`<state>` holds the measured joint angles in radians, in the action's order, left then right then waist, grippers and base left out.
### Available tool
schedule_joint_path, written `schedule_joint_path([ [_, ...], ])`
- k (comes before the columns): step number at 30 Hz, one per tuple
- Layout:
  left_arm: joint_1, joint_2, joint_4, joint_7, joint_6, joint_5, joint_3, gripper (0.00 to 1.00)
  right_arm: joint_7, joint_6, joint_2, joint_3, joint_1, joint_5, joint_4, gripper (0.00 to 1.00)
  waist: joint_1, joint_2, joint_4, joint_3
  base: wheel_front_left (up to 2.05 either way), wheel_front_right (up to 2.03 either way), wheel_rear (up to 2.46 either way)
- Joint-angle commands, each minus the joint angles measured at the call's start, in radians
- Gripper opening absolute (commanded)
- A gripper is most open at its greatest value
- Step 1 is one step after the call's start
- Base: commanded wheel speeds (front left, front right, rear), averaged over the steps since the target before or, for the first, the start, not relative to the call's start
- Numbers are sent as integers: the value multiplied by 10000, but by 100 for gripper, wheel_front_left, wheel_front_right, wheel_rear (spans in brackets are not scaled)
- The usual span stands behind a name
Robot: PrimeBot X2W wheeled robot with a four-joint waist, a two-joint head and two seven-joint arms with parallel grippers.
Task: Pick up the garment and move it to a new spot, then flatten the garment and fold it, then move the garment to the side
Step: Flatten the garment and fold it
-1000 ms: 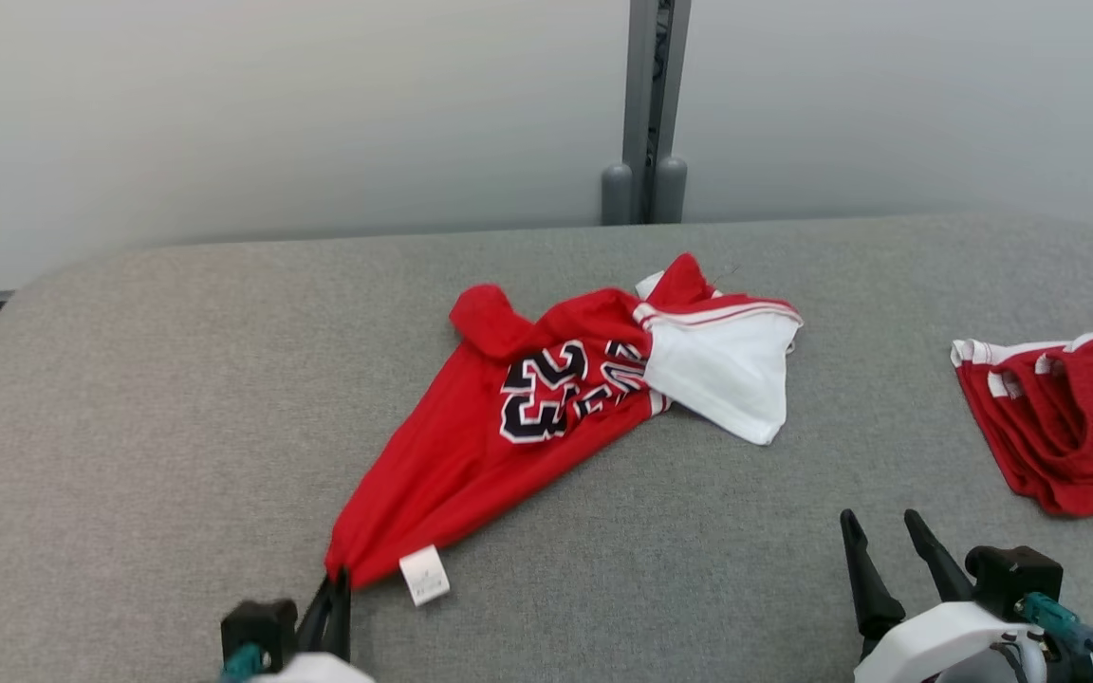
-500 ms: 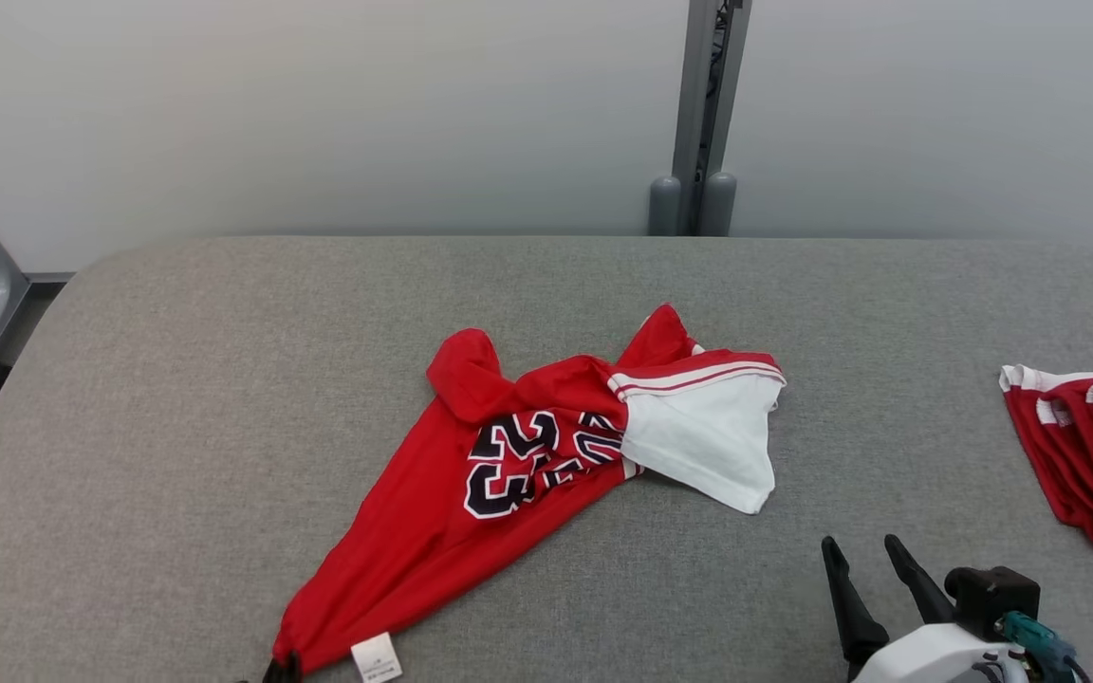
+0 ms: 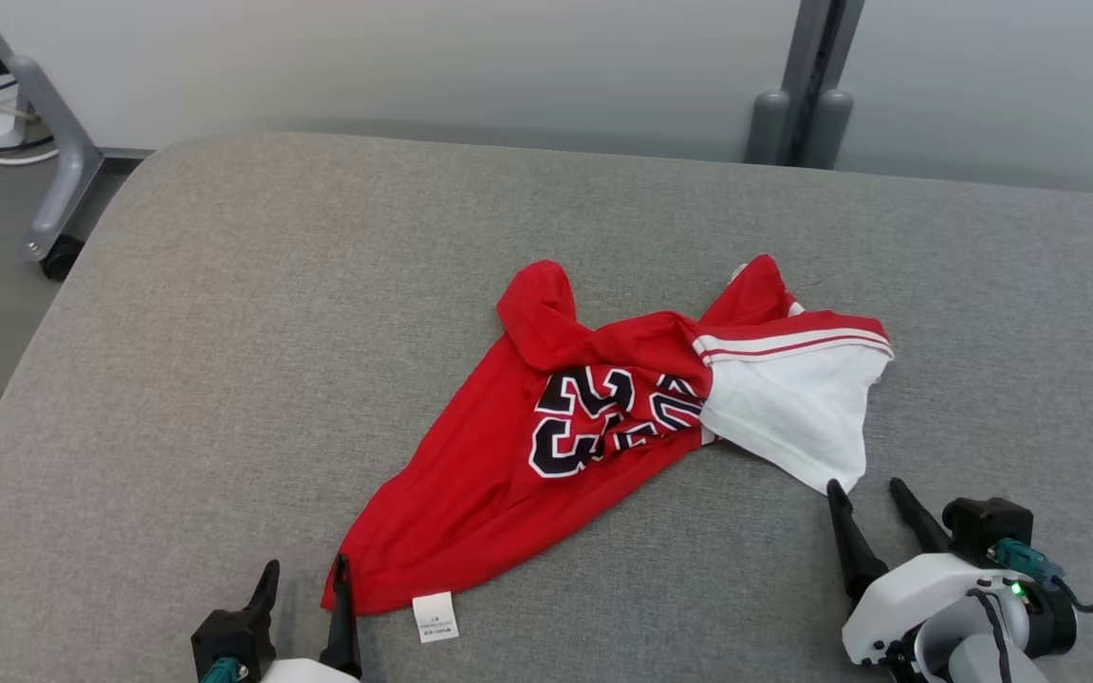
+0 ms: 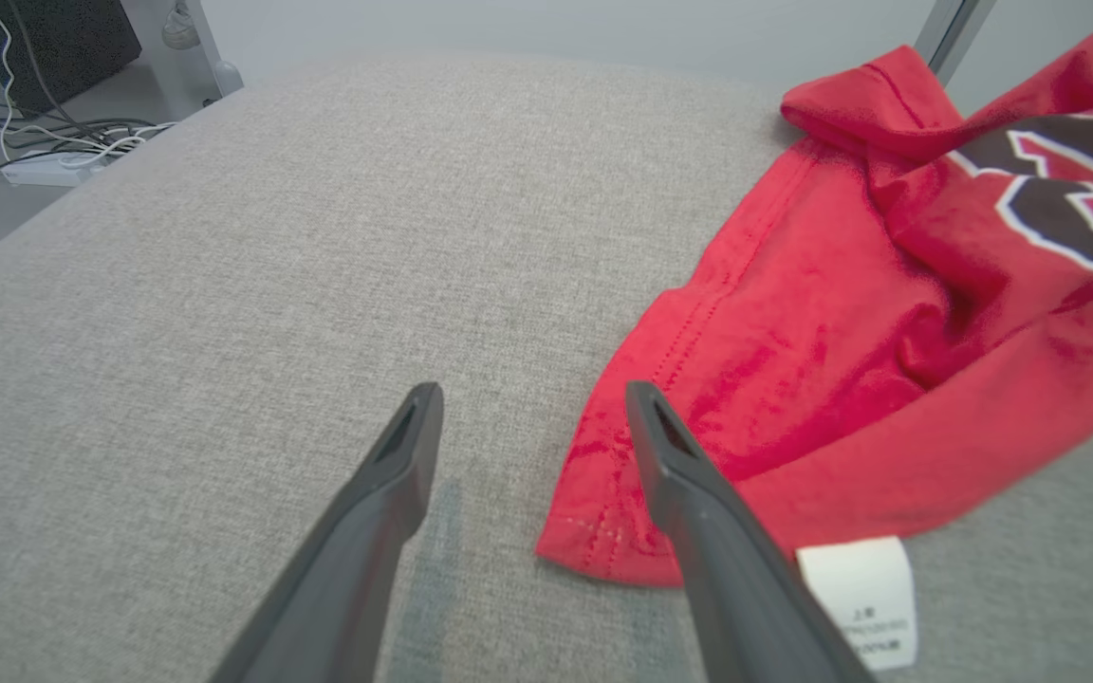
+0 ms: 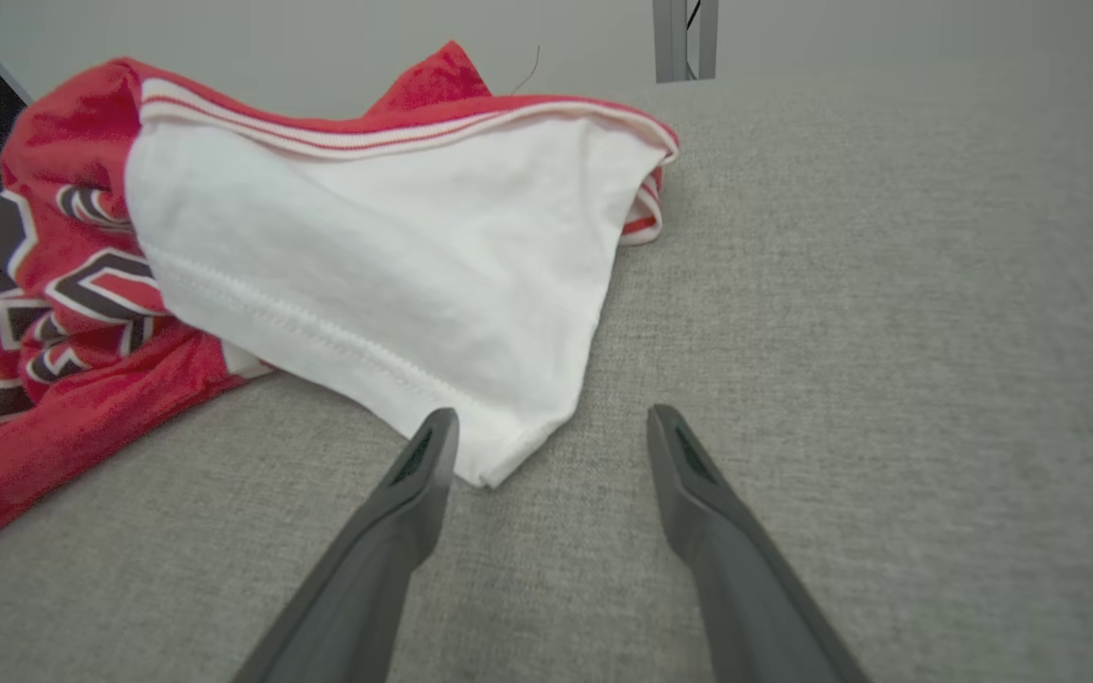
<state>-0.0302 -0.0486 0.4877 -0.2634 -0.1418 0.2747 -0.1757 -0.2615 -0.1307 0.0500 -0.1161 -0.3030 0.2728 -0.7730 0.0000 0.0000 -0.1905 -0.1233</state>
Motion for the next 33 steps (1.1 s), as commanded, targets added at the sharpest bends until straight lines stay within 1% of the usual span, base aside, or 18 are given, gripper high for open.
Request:
schedule_joint_path([
  [1,-239,-46,-81,-14,-68,59,-7,100,-50,-1,56,-4,-167,-30,-252,100,0,0,-179,-160,0,0,0],
  [2,-269,-41,-125,-14,-85,70,-38,100,-45,-1,61,-20,-238,2,-468,95,0,0,-215,-201,0,0,0],
  [3,-269,-41,-125,-14,-85,70,-38,100,-45,-1,61,-20,-238,2,-468,95,0,0,-215,-201,0,0,0],
  [4,-284,-42,-164,-14,-101,89,-43,100,-23,-1,51,-56,-306,55,-626,82,0,0,-242,-237,0,0,0],
  [6,-276,-42,-222,-14,-96,118,-53,100,-19,-1,35,-117,-377,108,-804,49,0,0,-270,-283,0,0,0],
  [7,-280,-45,-249,-14,-105,137,-49,100,-16,-1,31,-128,-425,147,-827,39,0,0,-273,-309,0,0,0],
  [8,-302,-43,-299,-14,-110,117,-45,100,-16,-1,30,-133,-482,170,-819,7,0,0,-273,-331,0,0,0],
  [9,-326,-42,-340,-14,-100,109,-47,100,-16,-1,36,-142,-546,158,-795,0,0,0,-270,-346,0,0,0],
  [11,-366,-41,-398,-14,-101,127,-47,100,-28,1,63,-102,-721,193,-528,0,0,0,-238,-357,0,0,0],
  [13,-381,-41,-449,-14,-101,136,-32,100,-34,-1,147,4,-891,283,19,0,0,0,-182,-327,0,0,0],
  [17,-288,-44,-460,-14,-28,83,-36,100,-36,-1,326,94,-1052,370,1867,0,0,0,16,-110,0,0,0],
  [20,-162,-43,-391,-14,-4,110,-80,100,-37,-1,575,-6,-1272,446,3373,0,0,0,175,144,0,0,0],
  [24,0,-45,-310,-14,-2,151,-157,100,-36,-1,882,-243,-1588,557,4981,0,0,0,349,493,0,0,0],
  [28,135,-44,-257,-14,-45,191,-219,100,-36,-1,1135,-575,-1888,701,6105,0,0,0,413,753,0,0,0],
  [33,195,-44,-228,-14,-65,326,-333,100,-36,-1,1351,-978,-2535,780,6992,0,0,0,295,707,0,0,0],
])
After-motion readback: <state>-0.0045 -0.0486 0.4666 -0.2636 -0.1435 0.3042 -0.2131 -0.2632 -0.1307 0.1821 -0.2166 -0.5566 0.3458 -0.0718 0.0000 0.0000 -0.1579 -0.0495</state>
